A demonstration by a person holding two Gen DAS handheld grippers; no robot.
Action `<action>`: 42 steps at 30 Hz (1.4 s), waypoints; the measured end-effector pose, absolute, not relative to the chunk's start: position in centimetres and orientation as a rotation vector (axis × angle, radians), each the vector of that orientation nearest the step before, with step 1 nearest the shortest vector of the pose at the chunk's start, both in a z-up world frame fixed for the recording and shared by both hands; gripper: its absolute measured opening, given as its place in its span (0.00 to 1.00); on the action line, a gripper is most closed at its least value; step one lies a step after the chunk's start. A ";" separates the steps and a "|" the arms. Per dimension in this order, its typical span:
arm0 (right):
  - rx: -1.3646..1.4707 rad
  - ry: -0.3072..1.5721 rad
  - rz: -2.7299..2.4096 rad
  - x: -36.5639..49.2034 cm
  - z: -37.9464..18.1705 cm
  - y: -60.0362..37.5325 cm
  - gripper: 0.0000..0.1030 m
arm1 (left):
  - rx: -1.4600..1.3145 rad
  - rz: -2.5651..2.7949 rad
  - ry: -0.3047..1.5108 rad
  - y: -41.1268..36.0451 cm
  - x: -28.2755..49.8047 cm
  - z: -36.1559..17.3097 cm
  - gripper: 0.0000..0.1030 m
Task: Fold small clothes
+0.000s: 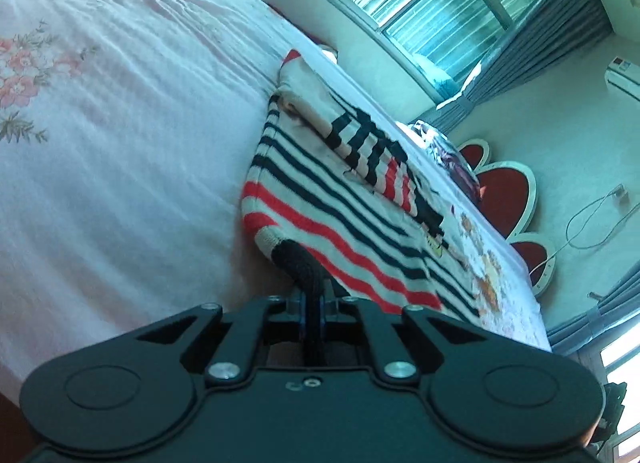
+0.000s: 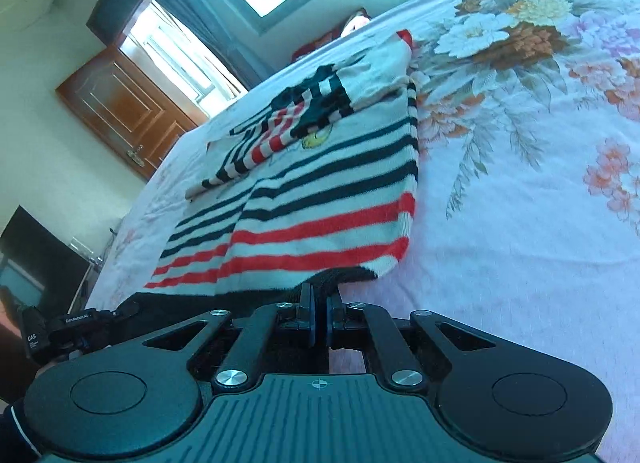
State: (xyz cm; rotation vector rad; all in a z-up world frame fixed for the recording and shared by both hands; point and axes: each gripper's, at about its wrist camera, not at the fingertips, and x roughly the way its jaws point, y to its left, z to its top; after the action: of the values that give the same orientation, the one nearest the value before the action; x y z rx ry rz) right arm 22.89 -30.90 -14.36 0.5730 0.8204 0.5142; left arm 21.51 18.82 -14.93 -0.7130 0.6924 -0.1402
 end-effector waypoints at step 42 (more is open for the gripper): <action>0.637 0.723 0.254 64.1 -13.4 -29.1 0.66 | -0.626 -0.239 0.669 21.0 61.7 -14.3 0.61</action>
State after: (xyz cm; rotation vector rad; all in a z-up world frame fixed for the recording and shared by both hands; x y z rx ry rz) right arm 64.08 -29.09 -13.39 0.6366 0.7231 0.2541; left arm 61.73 20.95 -14.33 -0.6258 0.6687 -0.2388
